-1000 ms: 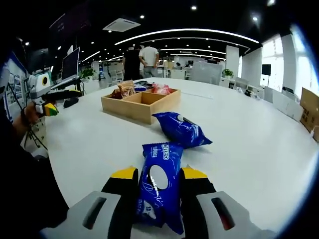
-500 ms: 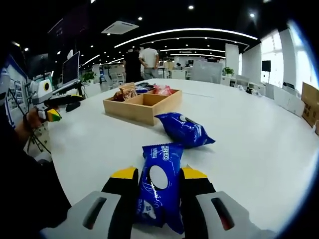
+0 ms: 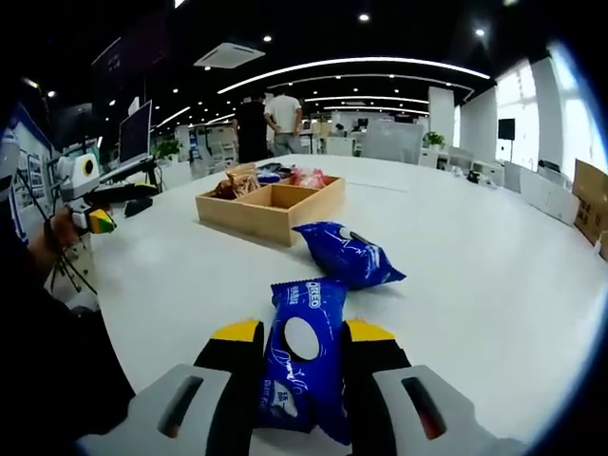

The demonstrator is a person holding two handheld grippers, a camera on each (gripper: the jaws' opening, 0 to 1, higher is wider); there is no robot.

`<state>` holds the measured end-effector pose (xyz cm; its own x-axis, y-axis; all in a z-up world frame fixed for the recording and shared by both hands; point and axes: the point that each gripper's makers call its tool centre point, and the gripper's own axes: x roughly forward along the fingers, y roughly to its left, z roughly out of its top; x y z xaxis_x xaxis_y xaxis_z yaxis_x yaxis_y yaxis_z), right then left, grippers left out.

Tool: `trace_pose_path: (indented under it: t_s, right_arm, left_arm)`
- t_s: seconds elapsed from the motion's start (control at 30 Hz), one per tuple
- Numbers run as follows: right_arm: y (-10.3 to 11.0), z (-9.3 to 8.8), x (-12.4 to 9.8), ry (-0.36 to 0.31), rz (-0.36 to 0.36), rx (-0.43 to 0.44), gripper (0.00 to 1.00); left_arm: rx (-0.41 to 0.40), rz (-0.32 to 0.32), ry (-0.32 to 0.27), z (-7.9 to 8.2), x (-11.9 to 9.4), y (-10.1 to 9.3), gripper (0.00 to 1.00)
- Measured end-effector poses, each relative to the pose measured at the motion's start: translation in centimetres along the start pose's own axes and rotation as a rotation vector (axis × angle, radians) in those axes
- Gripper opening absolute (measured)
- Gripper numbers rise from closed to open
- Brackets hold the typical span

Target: Pick up the scattered marshmallows, QQ candies, Oreo cookies, and mixed nuts on the table and sort them into separate containers

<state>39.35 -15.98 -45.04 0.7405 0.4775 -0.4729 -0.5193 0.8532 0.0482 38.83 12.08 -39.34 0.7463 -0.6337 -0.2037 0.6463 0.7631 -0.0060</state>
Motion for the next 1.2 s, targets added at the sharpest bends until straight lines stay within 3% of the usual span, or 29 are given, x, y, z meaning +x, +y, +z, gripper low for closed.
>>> trace_pose_path:
  t_s: [0.5,0.83,0.93,1.0,1.1,1.2]
  right_arm:
    - [-0.1,1.3,-0.6,-0.027,0.007,-0.005,0.28]
    - [-0.1,2.7,-1.4,-0.092,0.045,0.042,0.27]
    - [-0.2,2.8,-1.5,-0.102,0.043,0.044,0.21]
    - [-0.1,3.3,-1.8,-0.133,0.058,0.017,0.00]
    - [-0.2,2.2,-0.9,-0.101,0.080,0.067,0.00]
    - [0.4,2.0,-0.3,-0.095,0.090,0.041,0.00]
  left_arm:
    - [0.006,0.000,0.003,0.1,0.1,0.0,0.96]
    - [0.003,0.003,0.003,0.0,0.1,0.2,0.96]
    - [0.002,0.003,0.004,0.0,0.1,0.2,0.96]
    - [0.003,0.004,0.001,0.0,0.1,0.2,0.96]
    - [0.000,0.002,-0.002,0.0,0.1,0.1,0.95]
    - [0.001,-0.001,-0.010,0.2,0.0,-0.2,0.95]
